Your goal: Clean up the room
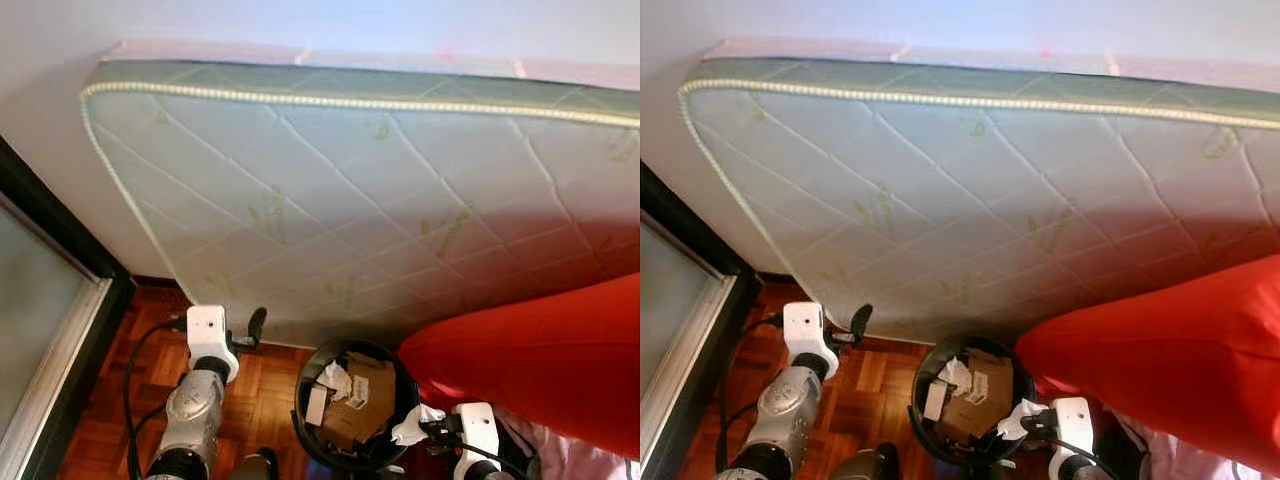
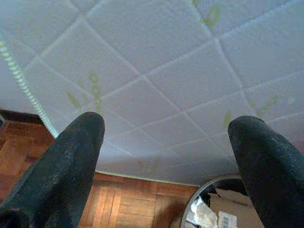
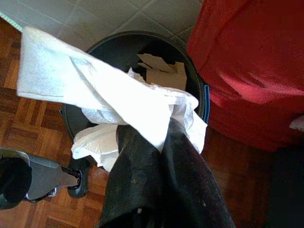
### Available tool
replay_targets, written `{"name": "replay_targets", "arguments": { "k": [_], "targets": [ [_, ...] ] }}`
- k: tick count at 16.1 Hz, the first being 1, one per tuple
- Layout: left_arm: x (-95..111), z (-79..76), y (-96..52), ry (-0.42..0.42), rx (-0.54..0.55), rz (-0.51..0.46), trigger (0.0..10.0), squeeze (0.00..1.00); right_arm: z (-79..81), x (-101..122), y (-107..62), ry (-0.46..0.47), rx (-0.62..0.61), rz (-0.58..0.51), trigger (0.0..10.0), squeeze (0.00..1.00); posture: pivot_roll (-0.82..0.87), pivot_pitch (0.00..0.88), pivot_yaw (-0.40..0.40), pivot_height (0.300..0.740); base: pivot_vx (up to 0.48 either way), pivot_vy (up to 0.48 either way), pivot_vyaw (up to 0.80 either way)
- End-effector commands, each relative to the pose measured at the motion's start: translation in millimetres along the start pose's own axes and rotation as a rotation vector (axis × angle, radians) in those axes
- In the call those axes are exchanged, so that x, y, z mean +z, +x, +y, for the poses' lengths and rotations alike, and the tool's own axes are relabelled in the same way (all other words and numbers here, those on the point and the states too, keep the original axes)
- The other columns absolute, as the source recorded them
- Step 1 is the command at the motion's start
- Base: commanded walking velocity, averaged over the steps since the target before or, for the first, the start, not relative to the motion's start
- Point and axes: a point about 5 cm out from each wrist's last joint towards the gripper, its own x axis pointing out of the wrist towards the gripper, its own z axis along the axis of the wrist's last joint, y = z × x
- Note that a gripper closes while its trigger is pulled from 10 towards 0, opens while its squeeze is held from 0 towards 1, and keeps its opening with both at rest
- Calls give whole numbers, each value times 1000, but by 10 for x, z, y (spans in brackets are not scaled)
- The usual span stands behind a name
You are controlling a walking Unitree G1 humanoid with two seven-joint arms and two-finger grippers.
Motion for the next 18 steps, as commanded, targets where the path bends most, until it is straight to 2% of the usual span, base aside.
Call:
{"name": "replay_targets", "arguments": {
  "k": [1, 5, 10, 12, 14, 16, 18],
  "targets": [
    [-82, 2, -57, -21, 12, 28, 10000, 0, -18, -98, -51, 9, -8, 31, 10000, 0, 154, 255, -52, 715, 0, 0, 0],
    [-68, 1, -51, -22, 13, 25, 10000, 0, -17, -106, -60, 14, -4, 23, 10000, 0, 154, 261, -53, 680, 0, 0, 0],
    [-40, -10, -39, -16, 11, 17, 10000, 0, -13, -122, -70, 93, -17, -5, 10000, 0, 166, 270, -50, 680, 0, 0, 0],
    [-44, -7, -50, -14, 10, 19, 10000, 0, 46, -126, -64, 144, 57, -20, 10000, 0, 169, 276, -47, 680, 0, 0, 0],
    [-29, -7, -42, -13, 10, 16, 10000, 0, 99, -118, -57, 110, 139, -11, 10000, 0, 171, 278, -46, 680, 0, 0, 0],
    [-2, 0, -31, -12, 11, 6, 10000, 0, 86, -100, -61, 110, 115, -40, 10000, 0, 182, 282, -45, 680, 0, 0, 0],
    [38, -2, -13, -10, 12, -8, 10000, 0, 48, -82, -79, 224, 48, -124, 10000, 0, 184, 283, -44, 680, 0, 0, 0]
  ]
}}
